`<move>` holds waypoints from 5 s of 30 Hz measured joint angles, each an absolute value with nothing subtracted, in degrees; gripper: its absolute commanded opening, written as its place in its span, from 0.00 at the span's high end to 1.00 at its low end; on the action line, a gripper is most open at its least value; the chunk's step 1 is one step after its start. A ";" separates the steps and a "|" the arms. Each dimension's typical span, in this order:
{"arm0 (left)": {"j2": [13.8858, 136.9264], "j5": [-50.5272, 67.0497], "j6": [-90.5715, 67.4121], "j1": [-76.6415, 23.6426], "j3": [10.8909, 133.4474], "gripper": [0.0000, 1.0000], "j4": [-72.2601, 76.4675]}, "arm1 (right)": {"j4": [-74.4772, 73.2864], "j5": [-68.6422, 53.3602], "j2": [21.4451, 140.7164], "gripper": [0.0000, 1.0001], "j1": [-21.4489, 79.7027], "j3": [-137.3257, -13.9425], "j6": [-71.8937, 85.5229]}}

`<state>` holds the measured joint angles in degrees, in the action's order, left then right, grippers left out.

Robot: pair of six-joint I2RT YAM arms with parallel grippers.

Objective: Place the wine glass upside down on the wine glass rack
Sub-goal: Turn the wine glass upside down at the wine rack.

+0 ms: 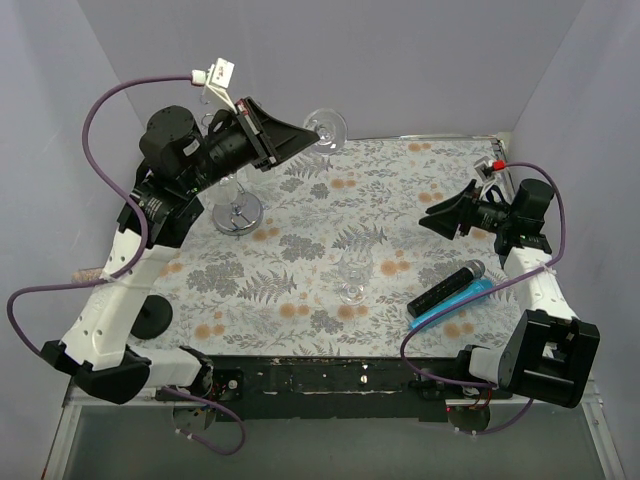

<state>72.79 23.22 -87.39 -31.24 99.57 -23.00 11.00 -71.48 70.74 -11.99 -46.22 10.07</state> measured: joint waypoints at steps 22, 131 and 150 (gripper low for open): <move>77.93 15.33 -80.79 -29.78 109.14 1.00 -25.10 | 12.62 -73.71 70.59 0.29 -12.75 -45.19 10.31; 73.56 11.20 -92.77 21.43 78.19 1.00 -7.92 | 11.70 -78.22 72.51 0.30 -12.75 -45.19 10.35; 74.67 23.46 -101.27 21.65 74.67 1.00 -0.23 | 11.68 -78.17 72.51 0.30 -12.75 -45.19 10.35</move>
<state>74.67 23.46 -101.27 21.65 74.67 -0.23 11.68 -78.17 72.51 -12.75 -45.19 10.35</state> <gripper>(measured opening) 0.064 0.700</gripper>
